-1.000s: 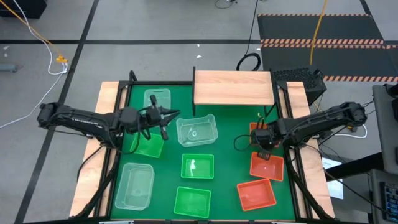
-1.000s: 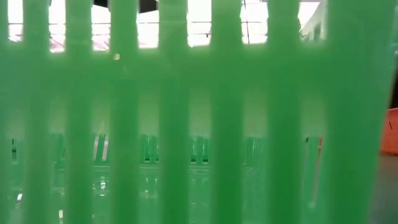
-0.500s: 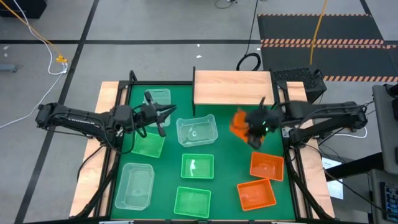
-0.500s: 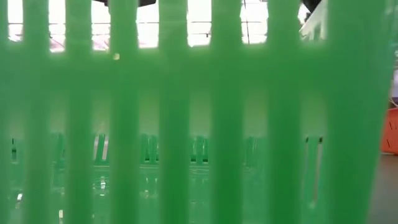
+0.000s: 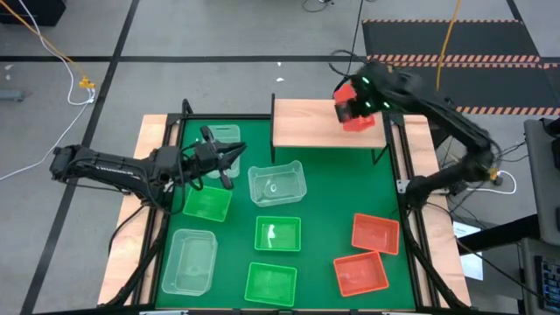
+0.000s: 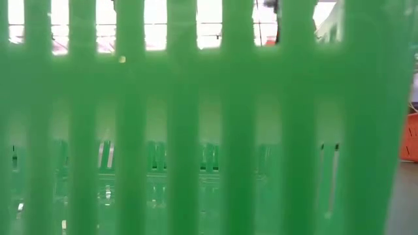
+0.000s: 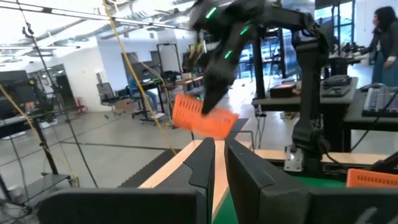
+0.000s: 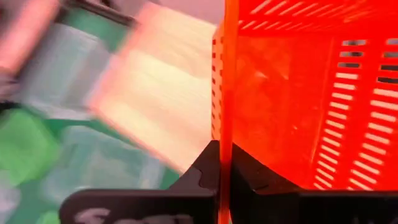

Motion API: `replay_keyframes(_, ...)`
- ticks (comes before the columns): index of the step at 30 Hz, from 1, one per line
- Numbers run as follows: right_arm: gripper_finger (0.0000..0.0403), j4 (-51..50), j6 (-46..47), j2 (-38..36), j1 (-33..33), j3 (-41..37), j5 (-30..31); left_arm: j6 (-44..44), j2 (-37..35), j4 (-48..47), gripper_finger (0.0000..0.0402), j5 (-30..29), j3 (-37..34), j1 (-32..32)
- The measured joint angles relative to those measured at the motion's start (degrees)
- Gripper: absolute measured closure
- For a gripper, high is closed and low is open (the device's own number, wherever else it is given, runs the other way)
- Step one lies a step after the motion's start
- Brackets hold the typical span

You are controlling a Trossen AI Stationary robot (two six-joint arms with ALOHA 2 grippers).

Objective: Stack baskets on shelf by color
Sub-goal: Put the top orange bin on the shelf, then adjust the orange bin on the shelf

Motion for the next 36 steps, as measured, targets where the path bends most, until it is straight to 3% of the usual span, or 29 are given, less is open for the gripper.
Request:
replay_keyframes(3,0.0402,-5.6,-2.9,6.3,-5.1,2.5,-2.9,0.0,0.0,-0.6,0.0360,-0.1,0.0,0.9)
replay_keyframes(6,0.0402,-11.7,-4.8,10.7,-8.6,3.7,-1.6,-0.2,0.0,-2.2,0.0360,-0.1,0.0,1.8)
replay_keyframes(12,0.0397,-12.2,-4.9,11.5,-11.0,3.8,-0.9,-0.3,0.0,-4.5,0.0360,-0.1,0.0,3.6)
replay_keyframes(24,0.0288,-8.4,-2.7,7.7,-10.4,3.8,-1.4,-4.3,0.0,-6.3,0.0360,-0.1,0.0,4.8)
replay_keyframes(27,0.0260,-8.4,-11.2,6.0,-10.3,3.7,-1.6,-4.3,0.0,-6.3,0.0360,0.0,0.0,4.7)
replay_keyframes(29,0.0251,-9.6,-21.5,3.9,-9.8,3.7,-2.5,-4.1,0.0,-6.3,0.0360,-0.1,0.0,4.7)
replay_keyframes(33,0.0251,-20.3,-43.8,-0.6,-6.7,3.7,-2.0,-1.5,0.0,-7.1,0.0360,-0.1,0.0,4.7)
replay_keyframes(36,0.0258,-24.2,-50.1,-2.0,-3.0,3.5,0.8,2.3,0.0,-7.5,0.0360,-0.1,0.0,4.7)
